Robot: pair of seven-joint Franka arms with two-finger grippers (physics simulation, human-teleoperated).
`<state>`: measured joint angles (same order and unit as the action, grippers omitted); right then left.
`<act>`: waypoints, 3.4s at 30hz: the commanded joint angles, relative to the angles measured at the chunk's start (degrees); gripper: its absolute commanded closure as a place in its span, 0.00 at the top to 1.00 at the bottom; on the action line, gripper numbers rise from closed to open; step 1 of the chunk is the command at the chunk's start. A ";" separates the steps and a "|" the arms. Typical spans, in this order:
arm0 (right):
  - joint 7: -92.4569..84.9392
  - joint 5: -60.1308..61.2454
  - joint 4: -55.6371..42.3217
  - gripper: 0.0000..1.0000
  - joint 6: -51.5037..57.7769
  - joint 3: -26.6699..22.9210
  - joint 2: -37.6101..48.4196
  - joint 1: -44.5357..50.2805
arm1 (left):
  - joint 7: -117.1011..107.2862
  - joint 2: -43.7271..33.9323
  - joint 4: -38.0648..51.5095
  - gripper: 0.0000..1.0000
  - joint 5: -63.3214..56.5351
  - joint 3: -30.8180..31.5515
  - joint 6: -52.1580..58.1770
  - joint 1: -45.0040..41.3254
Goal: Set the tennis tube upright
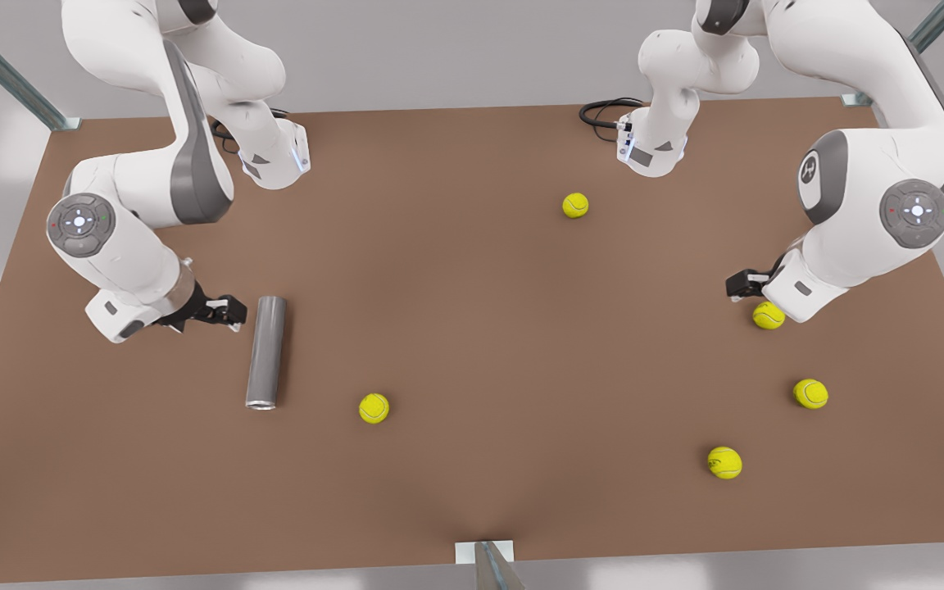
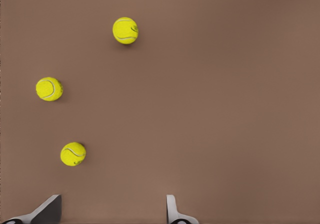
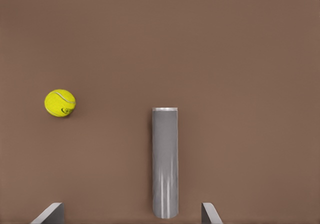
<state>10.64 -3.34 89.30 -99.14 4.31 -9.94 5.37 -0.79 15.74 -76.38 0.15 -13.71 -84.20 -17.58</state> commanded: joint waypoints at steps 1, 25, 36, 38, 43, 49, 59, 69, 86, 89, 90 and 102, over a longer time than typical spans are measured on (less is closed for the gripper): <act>0.00 0.00 0.00 1.00 0.00 0.00 0.00 0.08 | 0.00 0.00 0.00 1.00 -0.77 0.00 0.00 0.00; 1.40 3.08 30.49 1.00 -35.24 0.27 -14.23 -5.20 | -0.18 1.31 -0.09 1.00 -0.86 0.00 0.09 0.09; 1.40 3.34 31.55 1.00 -36.30 0.27 -17.31 -5.28 | -0.26 1.58 -0.26 1.00 -0.86 0.00 0.79 0.00; 1.31 3.34 31.46 0.91 -36.12 0.35 -17.40 -5.28 | -0.26 1.49 -0.44 1.00 -0.86 0.00 1.05 0.00; 1.23 3.34 31.20 0.48 -35.86 0.27 -17.40 -5.46 | -0.26 1.58 -0.88 1.00 -0.86 0.00 1.67 -0.18; 1.23 4.22 31.20 0.48 -35.68 0.27 -17.40 -5.37 | -0.26 1.58 -1.23 1.00 -0.86 0.00 1.76 -0.18; 1.31 4.22 31.02 0.84 -35.60 0.27 -17.40 -5.11 | -0.26 1.58 -1.23 1.00 -0.86 0.00 1.76 -0.09; 1.31 4.22 30.94 0.78 -35.60 0.27 -17.57 -4.93 | -0.26 2.10 -1.23 1.00 -0.86 0.00 1.58 -0.09; 1.14 4.22 29.18 0.69 -32.87 0.44 -18.10 -4.49 | -0.26 2.10 -1.23 1.00 -0.77 0.00 1.67 -0.09; 0.52 3.69 24.26 0.69 -26.81 1.85 -17.40 -4.40 | -0.26 2.10 -1.23 1.00 -0.77 0.00 1.67 -0.09; 0.26 3.52 22.50 0.69 -25.31 2.11 -17.40 -4.14 | -0.26 2.10 -1.23 1.00 -0.77 0.00 1.67 -0.09; -10.46 -1.41 15.29 0.68 -22.77 6.24 -17.49 -1.59 | -0.26 2.10 -1.23 1.00 -0.77 0.00 1.67 -0.09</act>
<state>-1.32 -4.58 104.07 -121.66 10.62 -27.50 4.08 -1.05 17.93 -77.66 -0.62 -13.71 -82.61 -17.66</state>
